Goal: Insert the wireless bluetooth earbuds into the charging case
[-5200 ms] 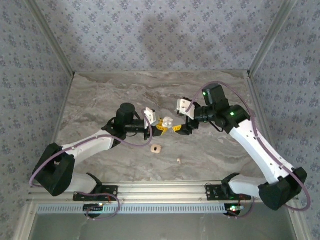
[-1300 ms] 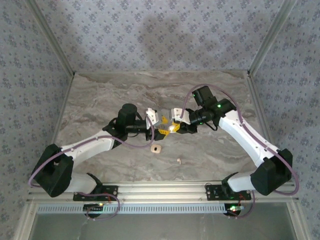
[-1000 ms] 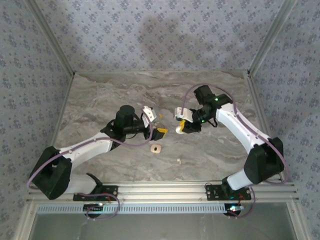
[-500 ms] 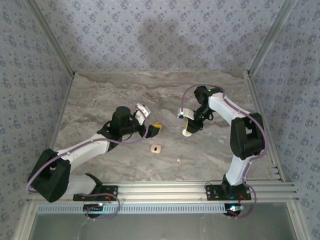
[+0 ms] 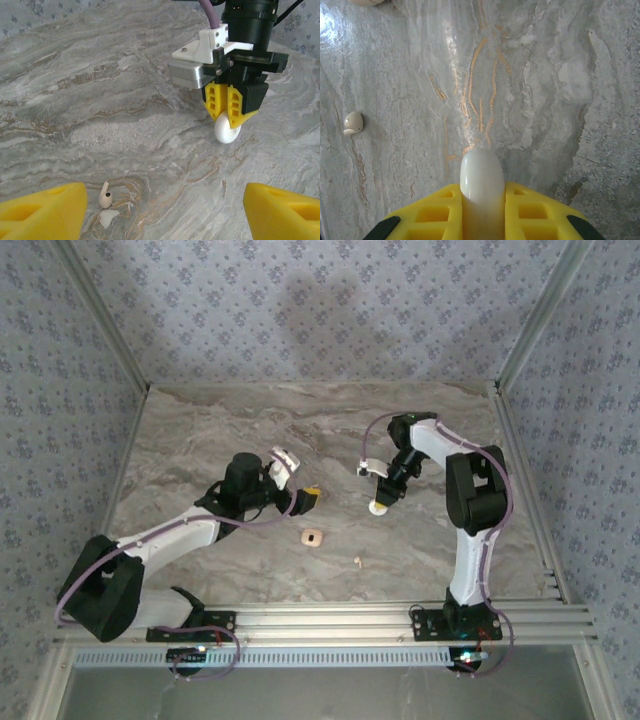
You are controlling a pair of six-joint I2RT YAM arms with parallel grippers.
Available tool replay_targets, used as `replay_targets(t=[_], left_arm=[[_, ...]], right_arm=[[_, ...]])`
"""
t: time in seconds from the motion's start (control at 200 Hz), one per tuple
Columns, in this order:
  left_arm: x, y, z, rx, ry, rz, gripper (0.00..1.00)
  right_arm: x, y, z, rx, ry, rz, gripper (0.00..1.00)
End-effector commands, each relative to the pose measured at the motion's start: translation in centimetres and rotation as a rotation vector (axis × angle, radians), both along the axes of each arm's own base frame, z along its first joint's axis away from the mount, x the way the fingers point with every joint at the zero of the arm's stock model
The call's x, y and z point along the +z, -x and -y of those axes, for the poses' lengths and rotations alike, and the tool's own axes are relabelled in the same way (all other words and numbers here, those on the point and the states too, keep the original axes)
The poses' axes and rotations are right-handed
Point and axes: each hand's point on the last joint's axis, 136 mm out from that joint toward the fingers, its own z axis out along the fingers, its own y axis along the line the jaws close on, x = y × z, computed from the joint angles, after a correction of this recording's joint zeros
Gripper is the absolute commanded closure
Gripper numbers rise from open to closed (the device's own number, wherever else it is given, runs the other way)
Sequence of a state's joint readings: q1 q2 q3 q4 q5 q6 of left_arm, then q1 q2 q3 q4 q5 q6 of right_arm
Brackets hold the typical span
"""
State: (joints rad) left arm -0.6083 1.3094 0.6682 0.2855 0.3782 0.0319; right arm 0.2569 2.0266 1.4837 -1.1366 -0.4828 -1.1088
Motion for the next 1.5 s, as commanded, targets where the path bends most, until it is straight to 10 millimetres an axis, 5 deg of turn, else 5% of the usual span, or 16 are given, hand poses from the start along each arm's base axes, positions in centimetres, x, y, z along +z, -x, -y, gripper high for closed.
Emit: replay_targets(t=[0.0,0.55,1.019,1.254,1.499], left_arm=[[0.5,-0.5,0.1,0.008,0.003,-0.005,0.19],[0.3,-0.9,-0.1,0.032,-0.026,-0.024,0.19],[-0.1,-0.3,-1.8,0.115,-0.095,-0.137,0.22],[-0.4,0.5,-2.6,0.168,-0.148,-0.266,0.24],[-2.0,1.7,-2.7,0.228,-0.245,-0.474,0.27]], right_arm=[[-0.1,0.1,0.5,0.007,0.010,-0.037,0.80],[-1.5,-1.9,1.7,-0.022,0.047,-0.020,0.60],[-1.0,-3.7,1.7,-0.047,0.048,0.046,0.53],[2.5,-5.0,0.2,-0.130,-0.085,0.144,0.52],[6.9,-7.4,-0.8,-0.411,-0.195,0.324,0.52]])
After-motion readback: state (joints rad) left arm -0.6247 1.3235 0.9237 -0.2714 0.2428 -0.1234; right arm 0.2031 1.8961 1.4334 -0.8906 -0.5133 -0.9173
